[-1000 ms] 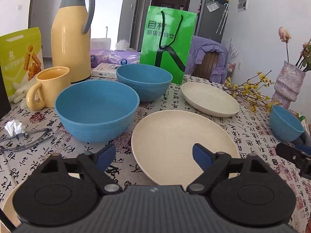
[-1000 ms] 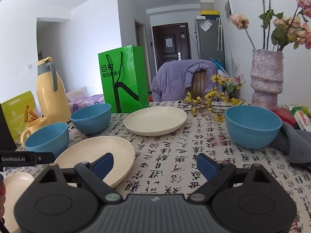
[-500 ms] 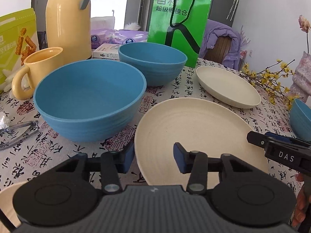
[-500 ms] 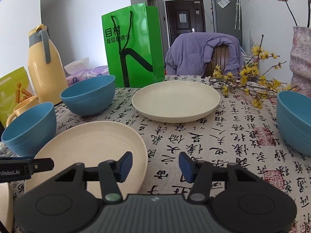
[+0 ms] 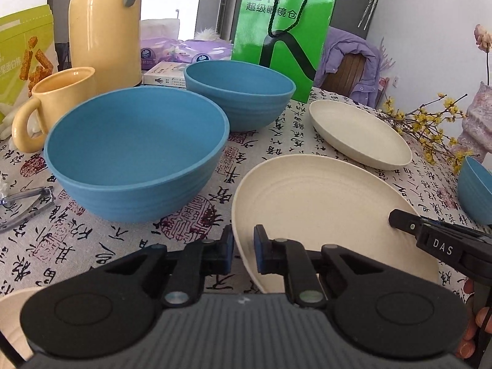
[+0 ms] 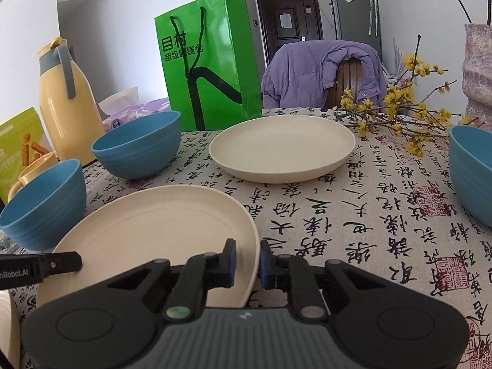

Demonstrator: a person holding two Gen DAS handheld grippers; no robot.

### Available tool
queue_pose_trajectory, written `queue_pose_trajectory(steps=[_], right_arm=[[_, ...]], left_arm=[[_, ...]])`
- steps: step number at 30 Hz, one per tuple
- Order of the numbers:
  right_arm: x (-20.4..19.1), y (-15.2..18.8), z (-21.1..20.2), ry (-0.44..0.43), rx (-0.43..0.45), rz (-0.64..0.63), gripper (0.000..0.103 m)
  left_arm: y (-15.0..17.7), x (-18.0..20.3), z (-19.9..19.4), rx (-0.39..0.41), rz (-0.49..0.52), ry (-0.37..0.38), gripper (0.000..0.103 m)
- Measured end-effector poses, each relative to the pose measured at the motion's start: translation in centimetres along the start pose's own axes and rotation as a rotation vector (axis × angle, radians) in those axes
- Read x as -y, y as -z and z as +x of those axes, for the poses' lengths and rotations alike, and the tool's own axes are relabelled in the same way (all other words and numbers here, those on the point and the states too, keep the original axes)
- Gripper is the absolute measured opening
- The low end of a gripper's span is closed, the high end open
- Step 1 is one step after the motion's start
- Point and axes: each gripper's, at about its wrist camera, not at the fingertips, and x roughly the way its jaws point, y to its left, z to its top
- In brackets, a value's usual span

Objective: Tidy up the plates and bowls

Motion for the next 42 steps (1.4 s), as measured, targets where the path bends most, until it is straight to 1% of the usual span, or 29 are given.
queue_pose_trajectory(steps=[7,16,24,33,42], right_arm=[[1.5,-0.1,-3.3,0.054,0.043,-0.001,0.014],[5.5,0.8,-10.1,0.136,0.097,0.039,0.014],[7.5,2.4,-16.1,0.195,0.133,0.058,0.013],[7.3,5.2,-21.7,0.228,0.161,0.072,0.012],[4.7,10.0,-26.9,0.253,0.168,0.087,0.012]], left_arm=[[0.2,2.6,-1.9,0.029,0.032,0.048,0.014],[1.9,8.1,-5.8,0.062,0.095,0.127,0.014],[4.1,11.2,-9.5,0.08,0.115,0.179,0.014],[7.2,11.5,-13.6,0.088,0.127,0.222,0.014],[11.4,9.7,-18.2,0.099,0.134,0.24,0.014]])
